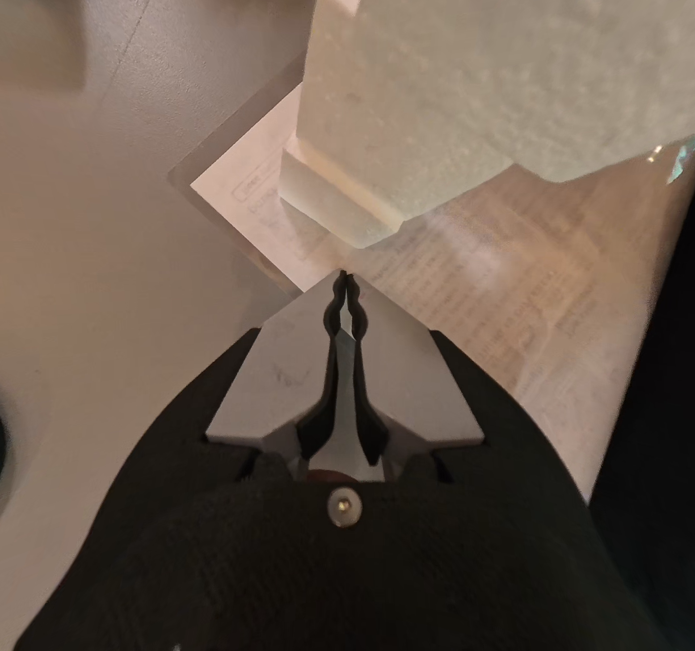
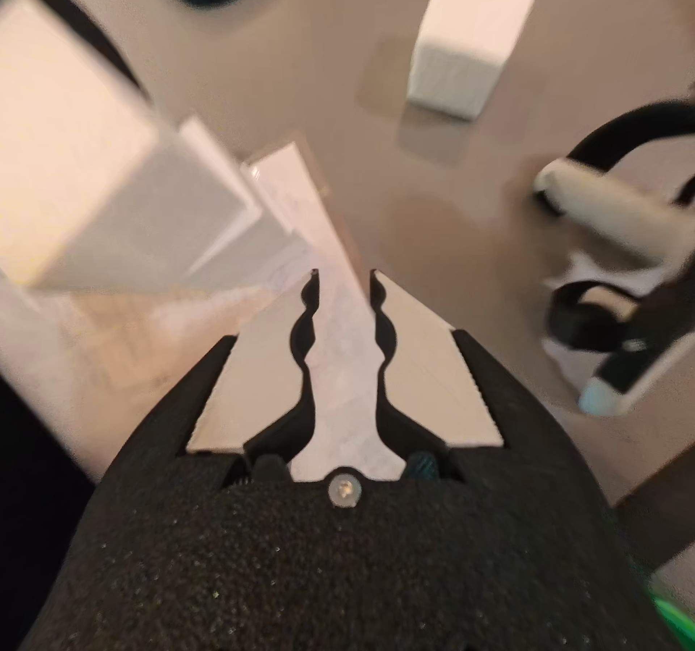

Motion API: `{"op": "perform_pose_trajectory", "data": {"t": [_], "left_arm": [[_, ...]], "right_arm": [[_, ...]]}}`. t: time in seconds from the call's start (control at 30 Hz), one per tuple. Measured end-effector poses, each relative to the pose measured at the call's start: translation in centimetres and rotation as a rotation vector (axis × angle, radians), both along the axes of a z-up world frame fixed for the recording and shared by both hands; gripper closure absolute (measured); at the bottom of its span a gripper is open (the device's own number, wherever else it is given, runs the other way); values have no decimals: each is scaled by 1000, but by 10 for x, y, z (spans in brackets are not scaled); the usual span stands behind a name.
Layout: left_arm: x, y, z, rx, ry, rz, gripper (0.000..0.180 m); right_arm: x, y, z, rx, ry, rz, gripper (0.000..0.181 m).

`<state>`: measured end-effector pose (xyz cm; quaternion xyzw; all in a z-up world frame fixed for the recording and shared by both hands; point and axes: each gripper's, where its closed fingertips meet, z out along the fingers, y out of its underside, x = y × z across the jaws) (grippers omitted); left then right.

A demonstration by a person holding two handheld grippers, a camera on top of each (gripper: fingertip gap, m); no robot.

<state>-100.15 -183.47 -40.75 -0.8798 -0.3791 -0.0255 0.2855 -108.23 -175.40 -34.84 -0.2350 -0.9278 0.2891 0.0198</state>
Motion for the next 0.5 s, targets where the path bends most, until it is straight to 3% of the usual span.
{"op": "perform_pose_trajectory", "data": {"t": [0.23,0.5], "left_arm": [[0,0,0,6,-3,24,180],[0,0,0,2,-3,42,180]], "right_arm": [[-74,-57,35,-16,50,-57,128],[-124,-94,-14,242,16,-65,105]]}}
